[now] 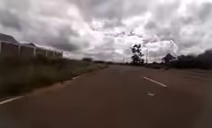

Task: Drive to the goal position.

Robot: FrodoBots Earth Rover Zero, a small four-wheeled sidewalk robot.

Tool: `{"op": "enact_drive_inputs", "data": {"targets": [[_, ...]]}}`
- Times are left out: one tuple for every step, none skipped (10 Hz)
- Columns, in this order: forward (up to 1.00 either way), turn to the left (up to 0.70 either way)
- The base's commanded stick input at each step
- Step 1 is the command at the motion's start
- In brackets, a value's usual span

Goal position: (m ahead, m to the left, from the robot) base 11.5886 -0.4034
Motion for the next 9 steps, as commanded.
{"op": "enact_drive_inputs", "data": {"targets": [[1.0, -0.4], [1.0, -0.4], [1.0, -0.36], [1.0, -0.19], [1.0, -0.03], [1.0, 0.0], [1.0, 0.0], [1.0, 0.0], [1.0, 0.0]]}}
